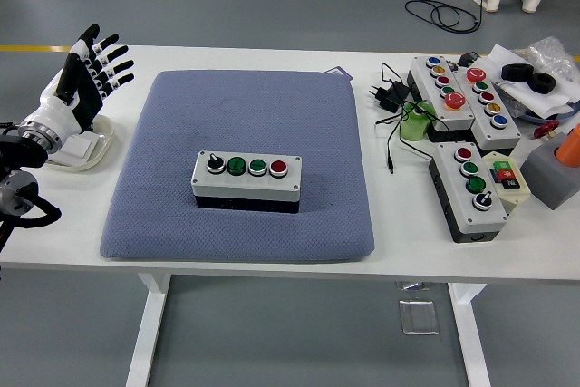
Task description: Pick up the button,place it on the desk,press the button,press the button
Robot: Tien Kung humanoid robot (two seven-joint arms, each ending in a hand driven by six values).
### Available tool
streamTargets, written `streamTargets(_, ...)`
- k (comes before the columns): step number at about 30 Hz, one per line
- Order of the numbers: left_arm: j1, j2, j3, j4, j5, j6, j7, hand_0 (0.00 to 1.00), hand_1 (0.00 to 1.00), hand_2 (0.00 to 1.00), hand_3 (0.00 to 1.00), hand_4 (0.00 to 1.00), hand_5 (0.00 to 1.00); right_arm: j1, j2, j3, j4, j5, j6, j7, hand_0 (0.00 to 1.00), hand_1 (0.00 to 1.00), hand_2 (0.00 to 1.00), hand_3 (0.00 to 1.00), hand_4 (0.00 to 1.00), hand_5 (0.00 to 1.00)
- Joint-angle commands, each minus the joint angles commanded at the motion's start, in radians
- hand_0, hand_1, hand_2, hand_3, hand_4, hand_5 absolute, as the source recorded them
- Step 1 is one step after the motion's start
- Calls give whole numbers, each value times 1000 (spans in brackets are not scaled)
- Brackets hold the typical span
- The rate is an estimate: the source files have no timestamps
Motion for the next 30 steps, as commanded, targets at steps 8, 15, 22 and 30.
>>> streamTargets(8,8,0,-1,-1,7,3,2,864,898,949,959,750,998,-6,0,-2,0,1,0,0,635,477,608,564,300,245)
streamTargets(15,27,4,-30,-7,15,7,2,864,899,950,955,743,998,-7,1,7,0,-13,0,0,635,478,609,563,301,247)
streamTargets(22,35,16,-45,-19,46,7,-2,864,899,951,950,740,998,-3,1,19,0,-28,1,-1,634,479,608,564,300,246)
streamTargets(30,41,26,-55,-28,76,5,-4,864,900,951,949,738,998,2,0,26,0,-42,2,-1,634,478,611,564,301,248)
